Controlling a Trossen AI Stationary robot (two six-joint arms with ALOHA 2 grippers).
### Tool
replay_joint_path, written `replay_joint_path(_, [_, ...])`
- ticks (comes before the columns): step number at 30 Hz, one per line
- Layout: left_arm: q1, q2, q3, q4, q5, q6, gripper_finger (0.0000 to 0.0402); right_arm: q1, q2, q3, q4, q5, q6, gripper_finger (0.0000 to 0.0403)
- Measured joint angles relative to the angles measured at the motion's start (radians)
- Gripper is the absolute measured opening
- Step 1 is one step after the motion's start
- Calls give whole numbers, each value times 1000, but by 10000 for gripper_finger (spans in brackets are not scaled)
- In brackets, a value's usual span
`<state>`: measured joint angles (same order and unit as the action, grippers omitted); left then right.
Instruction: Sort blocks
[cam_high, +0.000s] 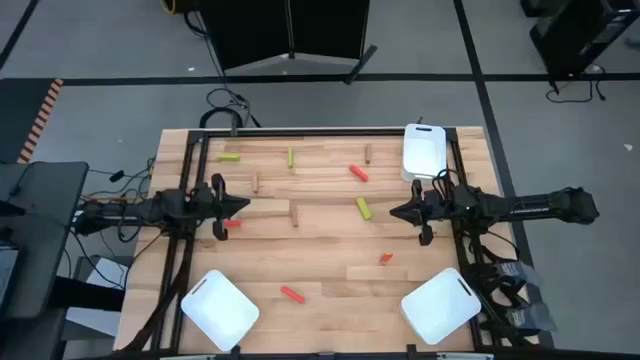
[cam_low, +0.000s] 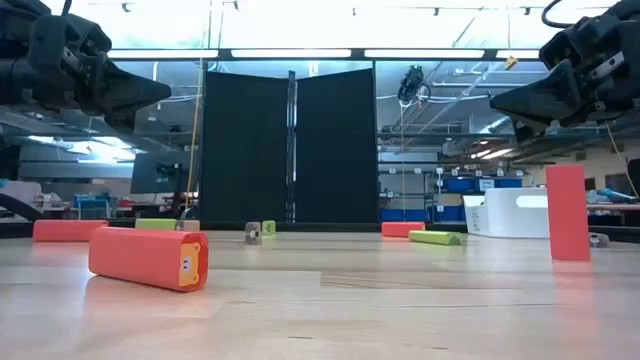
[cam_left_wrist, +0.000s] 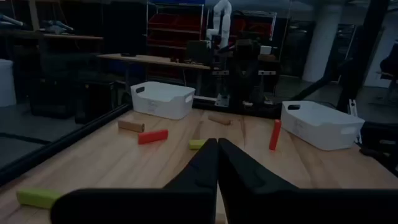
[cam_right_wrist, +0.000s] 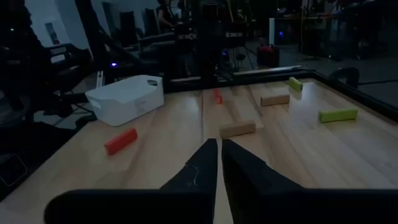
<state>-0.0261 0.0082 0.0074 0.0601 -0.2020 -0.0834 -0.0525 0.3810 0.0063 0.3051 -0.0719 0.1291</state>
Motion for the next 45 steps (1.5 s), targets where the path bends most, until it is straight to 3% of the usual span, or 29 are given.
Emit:
replay_joint_path(30, [0, 0, 0, 1, 0, -2, 17, 0, 0, 0, 0, 0, 0, 36])
replay_joint_path(35, [0, 16, 0, 153, -19, -189, 17, 0, 0, 0, 0, 0, 0, 34])
replay_joint_path(41, [0, 163, 84, 186, 49, -245, 17, 0, 0, 0, 1, 2, 0, 36])
replay_joint_path(45, [0, 334, 186, 182, 40, -233, 17, -10, 0, 0, 51, 96, -53, 34])
